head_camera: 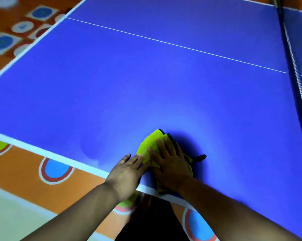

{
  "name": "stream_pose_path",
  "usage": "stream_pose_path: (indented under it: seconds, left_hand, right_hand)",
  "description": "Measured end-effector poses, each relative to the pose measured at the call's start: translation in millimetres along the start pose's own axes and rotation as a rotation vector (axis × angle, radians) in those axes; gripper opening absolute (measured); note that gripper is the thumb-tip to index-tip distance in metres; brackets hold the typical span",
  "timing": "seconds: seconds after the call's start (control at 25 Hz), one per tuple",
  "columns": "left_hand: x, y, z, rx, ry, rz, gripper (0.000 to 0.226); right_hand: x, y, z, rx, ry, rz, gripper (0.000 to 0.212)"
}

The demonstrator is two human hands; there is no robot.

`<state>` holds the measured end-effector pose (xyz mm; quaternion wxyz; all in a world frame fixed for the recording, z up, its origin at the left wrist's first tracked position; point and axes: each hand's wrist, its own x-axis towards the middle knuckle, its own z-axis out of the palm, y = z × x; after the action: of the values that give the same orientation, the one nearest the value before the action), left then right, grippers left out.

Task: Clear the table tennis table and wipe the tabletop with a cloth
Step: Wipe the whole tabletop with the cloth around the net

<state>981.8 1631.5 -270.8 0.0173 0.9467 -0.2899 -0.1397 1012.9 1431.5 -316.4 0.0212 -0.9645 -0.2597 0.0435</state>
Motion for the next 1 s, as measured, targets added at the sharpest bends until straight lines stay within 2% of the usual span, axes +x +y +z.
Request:
stream_pose_path:
  seconds: [0.16, 0.4, 0.68, 0.8, 1.0]
  left_hand:
    - [-54, 32, 2, -0.066, -0.053, -0.029, 0.066]
    - [-38, 72, 1, -0.08, -0.16, -0.043, 0.059]
    - [104, 93, -6, -0.048, -0.03, -0.003, 0.054]
    - [186, 99, -23, -0.052, -0.06, -0.014, 0.063]
    - [331, 108, -54, -0.049, -0.004, -0.045, 0.063]
  right_hand:
    - [-50, -32, 2, 0.026, -0.03, -0.064, 0.063]
    - [-83, 3, 2, 0.067, -0.016, -0.143, 0.067]
    - [-29, 154, 1, 0.053, 0.019, -0.221, 0.077]
    - [5, 232, 1, 0.072, 0.048, -0.2, 0.077]
    - [57, 362, -8, 0.11, 0.102, -0.12, 0.073]
